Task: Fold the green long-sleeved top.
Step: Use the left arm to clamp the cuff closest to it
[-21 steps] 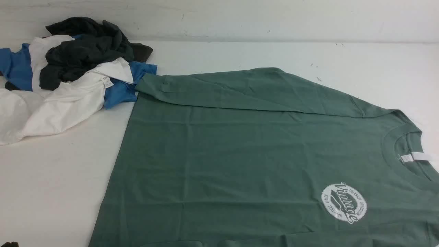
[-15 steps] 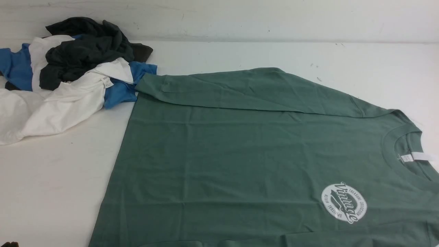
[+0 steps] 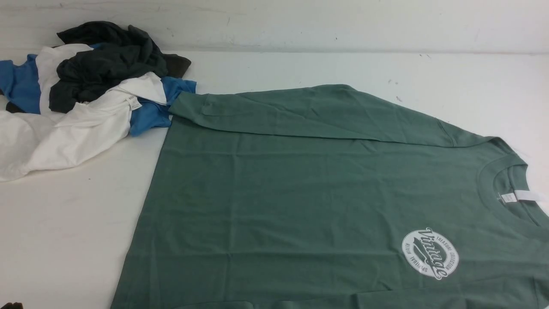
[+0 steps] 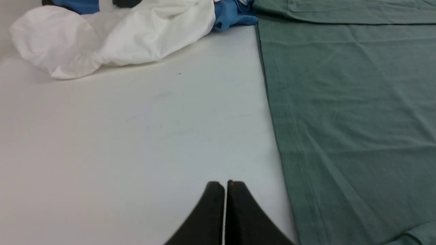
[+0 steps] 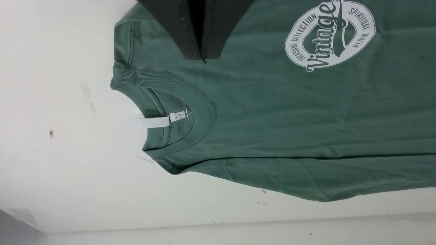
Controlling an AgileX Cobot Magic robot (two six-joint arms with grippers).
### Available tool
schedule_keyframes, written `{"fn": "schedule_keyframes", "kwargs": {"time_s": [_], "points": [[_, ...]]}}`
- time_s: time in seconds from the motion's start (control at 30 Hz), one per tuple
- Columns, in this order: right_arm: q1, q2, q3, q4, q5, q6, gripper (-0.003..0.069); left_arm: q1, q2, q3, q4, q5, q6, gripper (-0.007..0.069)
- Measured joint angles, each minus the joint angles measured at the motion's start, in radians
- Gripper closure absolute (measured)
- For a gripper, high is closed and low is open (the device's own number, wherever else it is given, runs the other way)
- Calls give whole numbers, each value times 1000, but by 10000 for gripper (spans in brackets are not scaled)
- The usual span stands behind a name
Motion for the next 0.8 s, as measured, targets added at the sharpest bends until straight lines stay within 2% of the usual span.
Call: {"fn": "schedule_keyframes", "kwargs": {"time_s": [0.1,0.27,0.33,0.37,0.5,0.7,0.8], "points": [[0,0,0,0,0,0,673,0,0,0,3,-33,-2,629],[0,0,0,0,0,0,673,0,0,0,-108,-166,-63,629],[0,0,0,0,0,0,673,0,0,0,-210,-302,-126,629],[0,0,0,0,0,0,673,0,0,0,-218,-314,-134,629],[0,0,0,0,0,0,673,0,0,0,-331,-530,-170,629],[0,0,0,-1,0,0,673,0,0,0,-359,-683,-174,629],[0,0,0,10,-7,2,673,0,0,0,-361,-824,-173,629]]}}
